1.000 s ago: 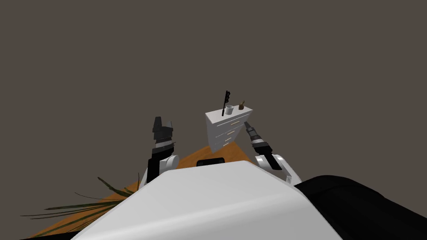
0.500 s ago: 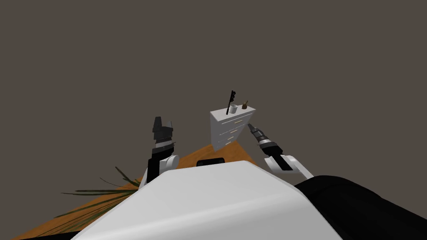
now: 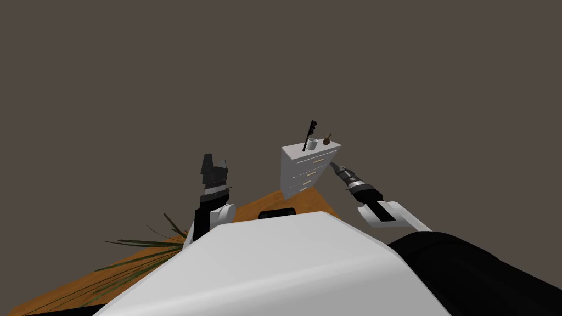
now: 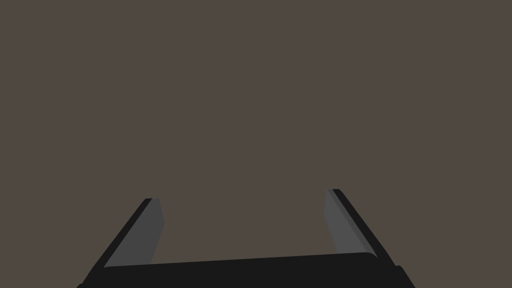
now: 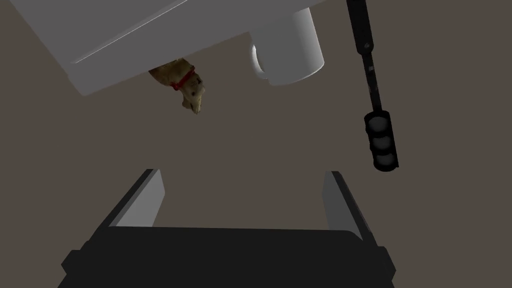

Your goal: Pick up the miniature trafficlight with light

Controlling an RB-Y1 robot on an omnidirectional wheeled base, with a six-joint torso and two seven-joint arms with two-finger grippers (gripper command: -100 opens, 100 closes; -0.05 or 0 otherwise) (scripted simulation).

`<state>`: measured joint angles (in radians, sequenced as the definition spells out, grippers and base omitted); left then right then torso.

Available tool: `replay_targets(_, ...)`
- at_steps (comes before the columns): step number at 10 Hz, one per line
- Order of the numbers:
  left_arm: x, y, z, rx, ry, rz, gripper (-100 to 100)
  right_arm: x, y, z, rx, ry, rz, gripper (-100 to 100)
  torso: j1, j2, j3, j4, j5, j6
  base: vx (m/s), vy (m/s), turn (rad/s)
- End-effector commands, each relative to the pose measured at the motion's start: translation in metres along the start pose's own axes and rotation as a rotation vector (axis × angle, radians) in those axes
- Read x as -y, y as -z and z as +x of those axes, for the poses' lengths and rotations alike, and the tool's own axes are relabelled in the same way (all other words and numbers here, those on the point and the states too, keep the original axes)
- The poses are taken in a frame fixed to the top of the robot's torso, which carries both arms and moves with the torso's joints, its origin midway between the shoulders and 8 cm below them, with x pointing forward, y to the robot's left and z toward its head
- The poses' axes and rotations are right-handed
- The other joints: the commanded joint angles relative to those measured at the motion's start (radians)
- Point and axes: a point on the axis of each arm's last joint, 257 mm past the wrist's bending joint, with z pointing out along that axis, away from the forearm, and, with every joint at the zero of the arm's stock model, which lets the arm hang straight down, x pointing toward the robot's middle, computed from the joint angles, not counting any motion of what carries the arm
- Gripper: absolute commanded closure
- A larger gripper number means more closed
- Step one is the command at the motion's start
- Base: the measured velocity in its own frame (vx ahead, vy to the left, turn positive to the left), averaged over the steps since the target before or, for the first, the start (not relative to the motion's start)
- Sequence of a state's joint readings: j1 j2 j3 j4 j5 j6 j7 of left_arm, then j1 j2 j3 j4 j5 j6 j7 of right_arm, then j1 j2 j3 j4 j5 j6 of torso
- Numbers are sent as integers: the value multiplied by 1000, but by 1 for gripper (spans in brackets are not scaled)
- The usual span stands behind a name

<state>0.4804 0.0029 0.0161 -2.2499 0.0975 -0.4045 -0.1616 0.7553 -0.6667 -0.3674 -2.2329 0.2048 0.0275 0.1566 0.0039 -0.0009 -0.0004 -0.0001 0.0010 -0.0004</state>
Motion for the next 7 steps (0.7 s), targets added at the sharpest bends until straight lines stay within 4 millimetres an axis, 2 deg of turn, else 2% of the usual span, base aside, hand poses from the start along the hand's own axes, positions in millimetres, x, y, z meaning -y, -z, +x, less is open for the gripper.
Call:
replay_targets(1,0,0,0,0,0,0,0,9,-1,-8,-12,58,22,-100,0,0,0,0,0,0,27,81,99)
replay_targets(4,0,0,0,0,0,0,0,18,-8,-29,-27,152,46,-100,-1,-3,-2,-1,0,0,64,59,104)
replay_targets(7,0,0,0,0,0,0,0,19,-17,-50,-31,226,59,-100,0,-6,-4,-1,0,0,100,59,116)
